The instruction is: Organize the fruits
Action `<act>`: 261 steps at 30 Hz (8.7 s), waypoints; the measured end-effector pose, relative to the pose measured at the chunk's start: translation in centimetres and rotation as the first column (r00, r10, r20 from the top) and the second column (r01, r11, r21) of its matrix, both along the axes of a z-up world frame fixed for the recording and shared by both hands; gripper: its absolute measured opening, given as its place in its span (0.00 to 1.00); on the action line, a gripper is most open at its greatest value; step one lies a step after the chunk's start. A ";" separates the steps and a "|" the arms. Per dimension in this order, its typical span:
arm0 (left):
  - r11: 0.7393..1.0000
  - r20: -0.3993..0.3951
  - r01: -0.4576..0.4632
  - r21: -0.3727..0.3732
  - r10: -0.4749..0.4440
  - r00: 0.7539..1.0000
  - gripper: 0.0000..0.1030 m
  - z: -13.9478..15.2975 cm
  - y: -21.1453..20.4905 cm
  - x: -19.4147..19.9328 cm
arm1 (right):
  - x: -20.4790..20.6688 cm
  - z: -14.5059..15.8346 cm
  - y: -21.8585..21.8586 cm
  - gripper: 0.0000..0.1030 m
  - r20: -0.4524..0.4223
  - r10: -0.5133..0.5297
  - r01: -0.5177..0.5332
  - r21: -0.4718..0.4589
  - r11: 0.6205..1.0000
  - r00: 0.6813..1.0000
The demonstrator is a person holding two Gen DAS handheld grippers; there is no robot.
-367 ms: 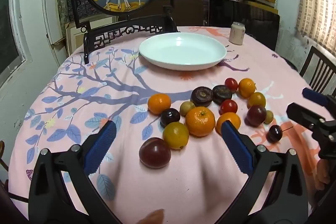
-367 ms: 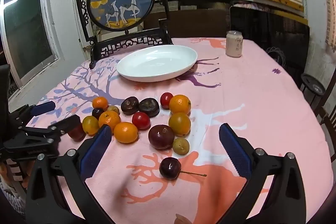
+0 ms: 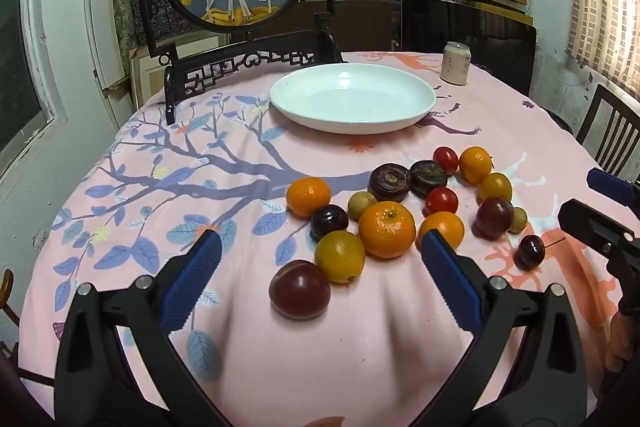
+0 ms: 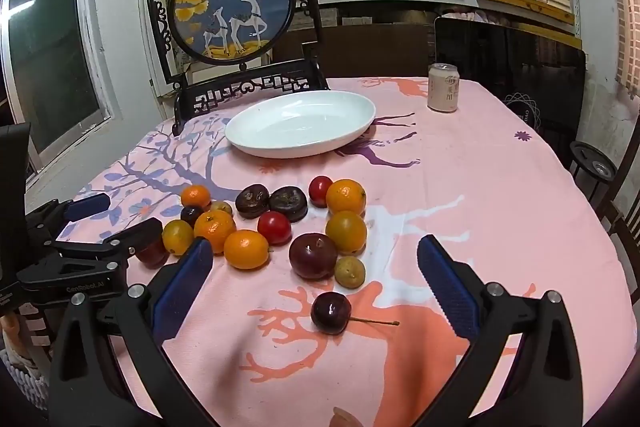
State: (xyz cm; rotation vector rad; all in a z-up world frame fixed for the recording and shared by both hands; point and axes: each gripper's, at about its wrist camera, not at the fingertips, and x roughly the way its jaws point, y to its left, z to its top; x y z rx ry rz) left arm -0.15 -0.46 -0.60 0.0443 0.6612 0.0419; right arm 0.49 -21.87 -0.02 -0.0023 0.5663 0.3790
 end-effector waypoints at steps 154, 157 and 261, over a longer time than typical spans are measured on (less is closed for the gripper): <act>0.982 -0.206 0.135 -0.129 -0.160 0.965 0.38 -2.4 2.8 2.3 | 6.2 -3.9 3.1 0.37 -0.204 0.184 -0.219 -0.163 0.962 0.962; 0.986 -0.171 0.133 -0.103 -0.149 0.974 0.38 0.5 2.8 4.5 | 7.4 -1.2 2.3 0.37 -0.203 0.200 -0.218 -0.070 0.973 0.958; 0.990 -0.227 0.127 -0.054 -0.136 0.964 0.36 -2.9 2.7 10.6 | 18.1 -4.5 -2.5 0.40 -0.411 -0.015 0.036 0.043 0.998 0.911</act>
